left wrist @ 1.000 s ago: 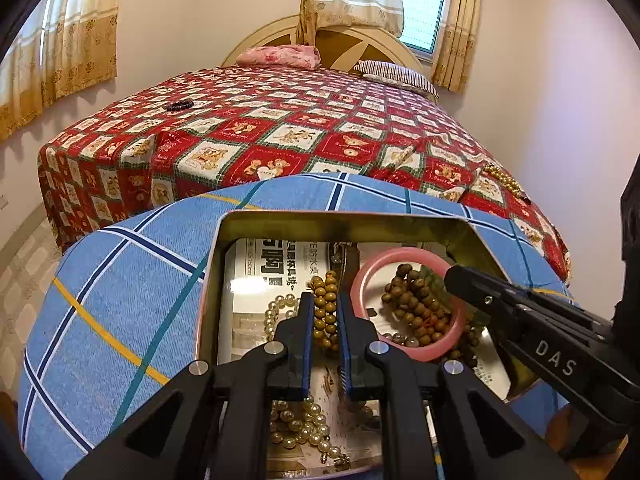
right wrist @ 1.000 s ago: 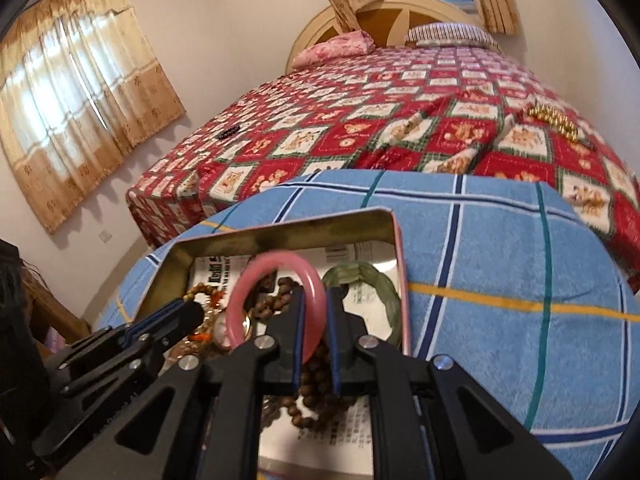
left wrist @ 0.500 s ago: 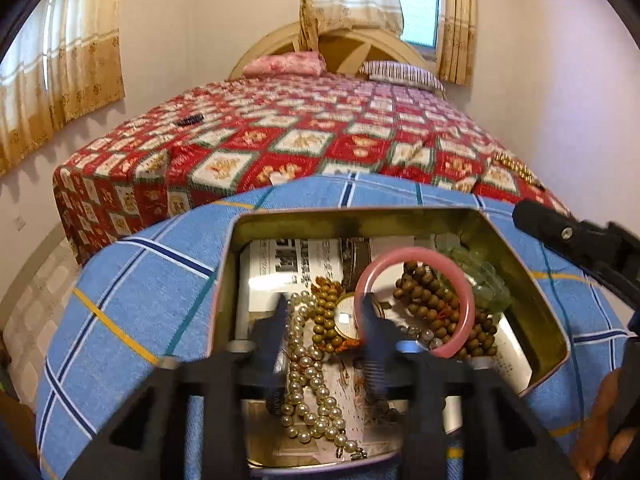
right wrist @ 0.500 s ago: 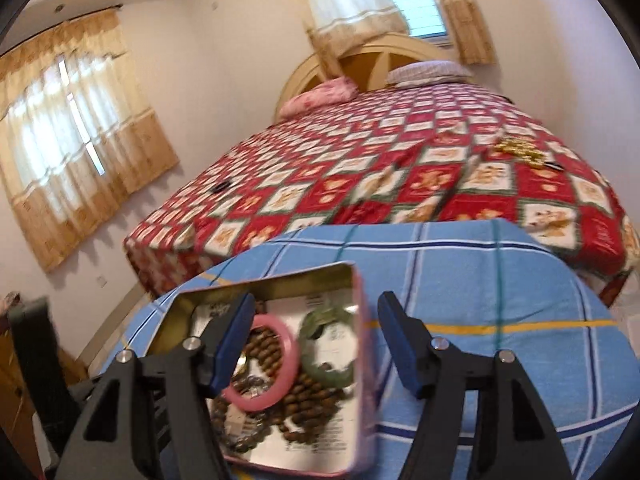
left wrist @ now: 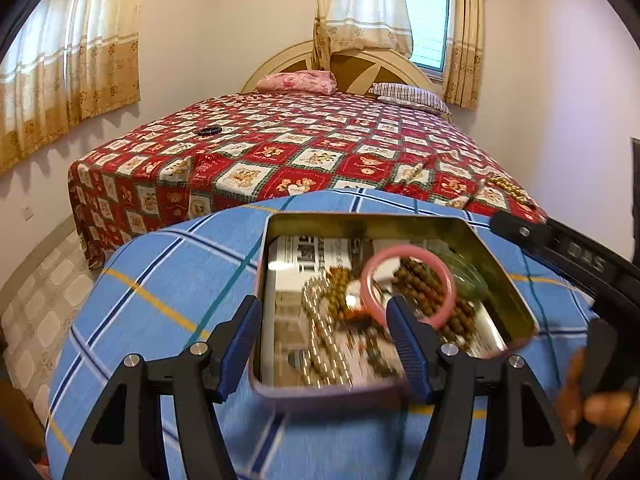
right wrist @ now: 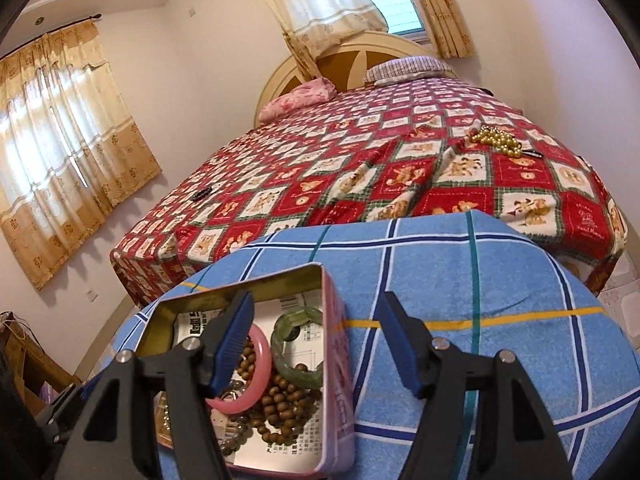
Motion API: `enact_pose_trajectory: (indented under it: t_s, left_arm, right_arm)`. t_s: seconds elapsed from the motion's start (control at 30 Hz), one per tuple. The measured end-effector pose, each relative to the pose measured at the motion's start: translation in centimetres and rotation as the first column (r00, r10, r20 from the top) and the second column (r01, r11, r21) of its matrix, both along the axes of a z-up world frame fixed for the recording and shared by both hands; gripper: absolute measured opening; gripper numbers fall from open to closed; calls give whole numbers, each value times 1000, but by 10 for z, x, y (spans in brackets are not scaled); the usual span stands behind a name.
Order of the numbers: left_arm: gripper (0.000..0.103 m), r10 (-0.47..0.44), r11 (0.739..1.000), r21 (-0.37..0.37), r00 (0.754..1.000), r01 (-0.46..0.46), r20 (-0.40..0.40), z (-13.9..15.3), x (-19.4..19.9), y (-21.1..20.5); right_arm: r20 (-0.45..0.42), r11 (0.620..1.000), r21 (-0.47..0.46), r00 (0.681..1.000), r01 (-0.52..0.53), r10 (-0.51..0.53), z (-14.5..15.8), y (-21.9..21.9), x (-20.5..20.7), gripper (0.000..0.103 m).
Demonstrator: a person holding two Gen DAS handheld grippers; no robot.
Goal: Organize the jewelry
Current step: 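Withdraw both grippers from the tin back over the cloth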
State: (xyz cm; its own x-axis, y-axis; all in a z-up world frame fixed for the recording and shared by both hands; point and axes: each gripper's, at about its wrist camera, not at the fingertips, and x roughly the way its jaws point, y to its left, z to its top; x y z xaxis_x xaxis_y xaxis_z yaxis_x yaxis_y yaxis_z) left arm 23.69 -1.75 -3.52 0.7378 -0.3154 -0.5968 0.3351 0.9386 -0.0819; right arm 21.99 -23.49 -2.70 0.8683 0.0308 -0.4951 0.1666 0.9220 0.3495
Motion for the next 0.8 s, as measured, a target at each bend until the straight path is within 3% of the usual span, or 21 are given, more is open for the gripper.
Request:
enact_pose_trajectory:
  t_s: [0.13, 0.5, 0.8]
  left_arm:
    - [65, -14, 1000, 0, 999, 14, -29, -3, -21, 4]
    - [65, -54, 999, -9, 997, 53, -55, 3, -70, 13]
    - [65, -61, 998, -20, 995, 59, -82, -2, -103, 26]
  right_arm:
    - [0, 999, -52, 1000, -11, 11, 2, 8, -7, 68]
    - [-58, 998, -7, 996, -70, 69, -1, 7, -79, 68]
    - [-118, 994, -35, 988, -104, 99, -9, 3, -124, 68]
